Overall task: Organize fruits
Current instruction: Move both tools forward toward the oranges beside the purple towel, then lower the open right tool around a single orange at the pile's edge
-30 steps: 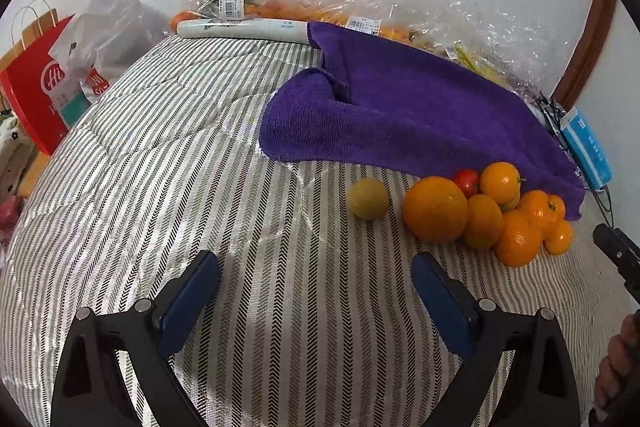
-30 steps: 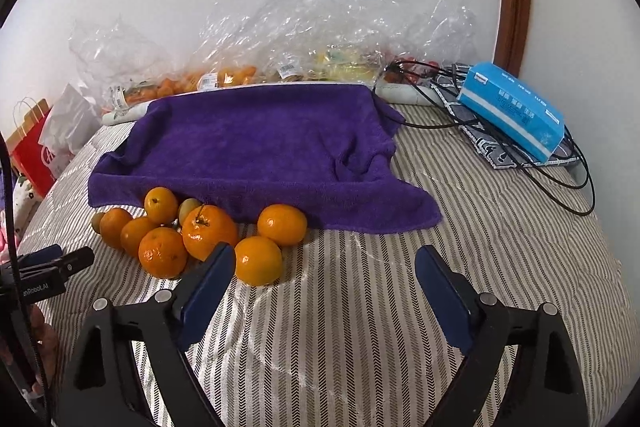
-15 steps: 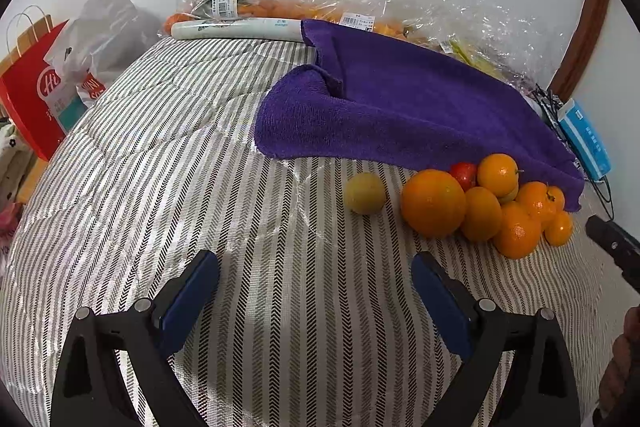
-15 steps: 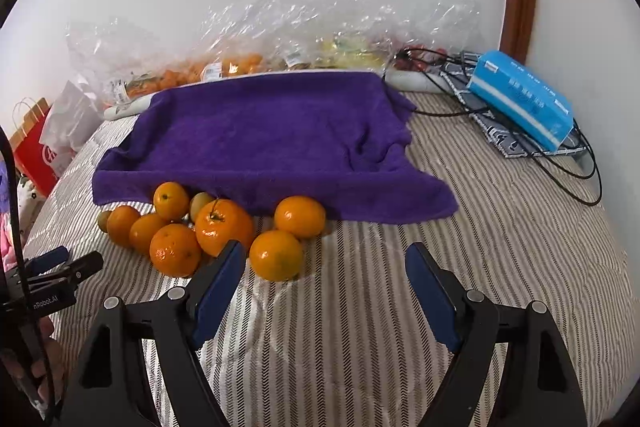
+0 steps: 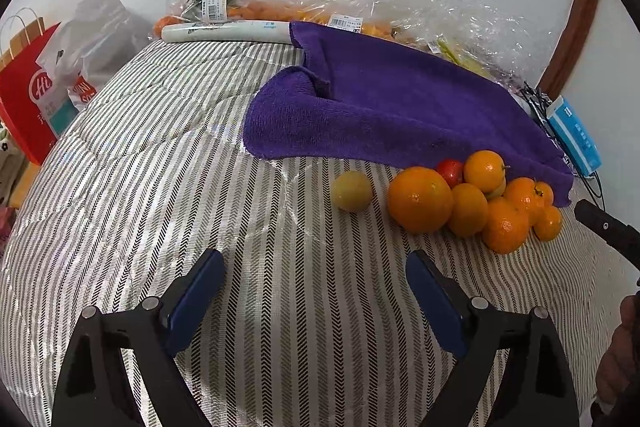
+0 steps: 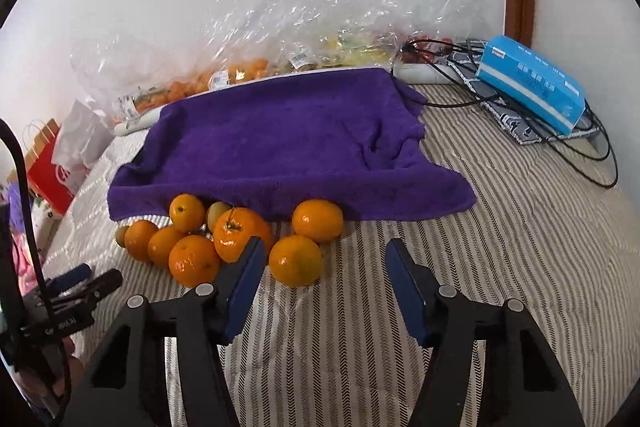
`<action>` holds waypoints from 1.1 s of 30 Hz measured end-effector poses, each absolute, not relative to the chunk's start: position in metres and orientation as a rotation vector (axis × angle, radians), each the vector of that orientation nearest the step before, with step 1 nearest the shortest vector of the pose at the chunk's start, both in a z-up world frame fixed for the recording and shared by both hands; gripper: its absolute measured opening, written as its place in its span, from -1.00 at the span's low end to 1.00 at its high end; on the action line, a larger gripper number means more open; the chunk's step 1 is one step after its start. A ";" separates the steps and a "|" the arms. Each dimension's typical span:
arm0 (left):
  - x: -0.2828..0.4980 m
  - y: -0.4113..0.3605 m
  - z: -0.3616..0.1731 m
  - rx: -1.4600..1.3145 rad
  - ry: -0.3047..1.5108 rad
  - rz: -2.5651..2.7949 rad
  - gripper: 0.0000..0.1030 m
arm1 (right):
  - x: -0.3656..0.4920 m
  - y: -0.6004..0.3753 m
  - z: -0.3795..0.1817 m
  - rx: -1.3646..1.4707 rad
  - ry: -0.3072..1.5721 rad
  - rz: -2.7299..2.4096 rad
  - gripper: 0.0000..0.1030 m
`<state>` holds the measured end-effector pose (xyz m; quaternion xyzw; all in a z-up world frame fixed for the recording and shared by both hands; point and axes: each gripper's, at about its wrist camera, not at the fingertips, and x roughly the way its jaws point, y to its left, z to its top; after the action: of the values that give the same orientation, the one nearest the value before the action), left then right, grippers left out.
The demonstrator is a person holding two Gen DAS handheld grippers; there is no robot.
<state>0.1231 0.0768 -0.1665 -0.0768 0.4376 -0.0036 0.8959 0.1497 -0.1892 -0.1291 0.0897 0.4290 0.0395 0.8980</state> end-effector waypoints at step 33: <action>0.124 0.077 -0.167 -0.152 0.906 -0.003 0.76 | 0.158 -0.199 -0.146 0.212 0.907 0.085 0.17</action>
<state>0.1237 0.0773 -0.1671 -0.0732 0.4373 -0.0017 0.8964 0.1578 -0.1993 -0.1461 0.1019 0.4372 0.0407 0.8927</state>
